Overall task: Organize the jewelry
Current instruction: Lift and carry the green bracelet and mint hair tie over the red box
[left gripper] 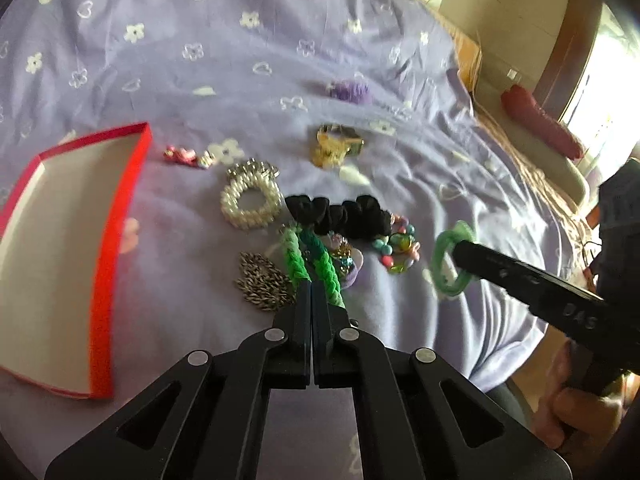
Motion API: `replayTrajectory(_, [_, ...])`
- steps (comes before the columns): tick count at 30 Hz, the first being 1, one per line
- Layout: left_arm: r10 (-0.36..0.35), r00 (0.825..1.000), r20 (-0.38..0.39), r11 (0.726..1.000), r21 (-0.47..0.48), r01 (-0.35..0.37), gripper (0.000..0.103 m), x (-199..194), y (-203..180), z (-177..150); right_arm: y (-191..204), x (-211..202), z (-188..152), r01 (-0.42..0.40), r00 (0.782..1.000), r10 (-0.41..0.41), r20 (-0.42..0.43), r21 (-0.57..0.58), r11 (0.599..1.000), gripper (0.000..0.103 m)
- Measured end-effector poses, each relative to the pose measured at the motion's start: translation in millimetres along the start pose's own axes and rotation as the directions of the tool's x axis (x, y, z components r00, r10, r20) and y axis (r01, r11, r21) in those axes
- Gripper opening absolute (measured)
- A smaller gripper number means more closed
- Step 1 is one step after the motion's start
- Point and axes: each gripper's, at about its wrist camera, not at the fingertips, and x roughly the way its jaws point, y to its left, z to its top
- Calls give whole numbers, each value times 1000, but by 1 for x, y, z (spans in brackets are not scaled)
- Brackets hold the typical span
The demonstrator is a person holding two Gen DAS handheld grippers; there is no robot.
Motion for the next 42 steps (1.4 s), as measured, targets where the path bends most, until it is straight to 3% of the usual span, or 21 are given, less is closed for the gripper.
replayTrajectory(4, [-35, 999, -31, 999, -20, 34, 0, 3, 4, 1, 7, 1, -2, -8, 1000, 8, -3, -6, 1000, 12])
replayTrajectory(6, [-31, 998, -46, 999, -28, 29, 14, 10, 4, 4, 8, -1, -3, -5, 1000, 5, -3, -10, 1000, 12])
replayTrajectory(8, [-12, 999, -47, 1000, -22, 11, 20, 17, 1, 6, 7, -3, -4, 5, 1000, -5, -1, -12, 1000, 12])
replayTrajectory(14, [33, 995, -91, 999, 28, -31, 19, 47, -7, 11, -4, -6, -3, 18, 1000, -18, -2, 11, 1000, 12])
replayTrajectory(15, [33, 995, -94, 999, 33, -30, 8, 50, -7, 11, -5, -7, -3, 18, 1000, -18, -2, 15, 1000, 12])
replayTrajectory(17, [29, 996, -85, 999, 41, -26, 4, 50, -7, 12, -6, -8, -3, 20, 1000, -20, -1, 19, 1000, 12])
replayTrajectory(31, [8, 999, 52, 1000, -25, -7, 2, -28, 18, 4, 21, -2, 1, -50, 999, 50, -19, -1, 999, 12])
replayTrajectory(42, [124, 985, 122, 981, -166, -103, 2, -81, 100, -6, 105, 44, -1, -205, 974, 193, -117, -97, 974, 12])
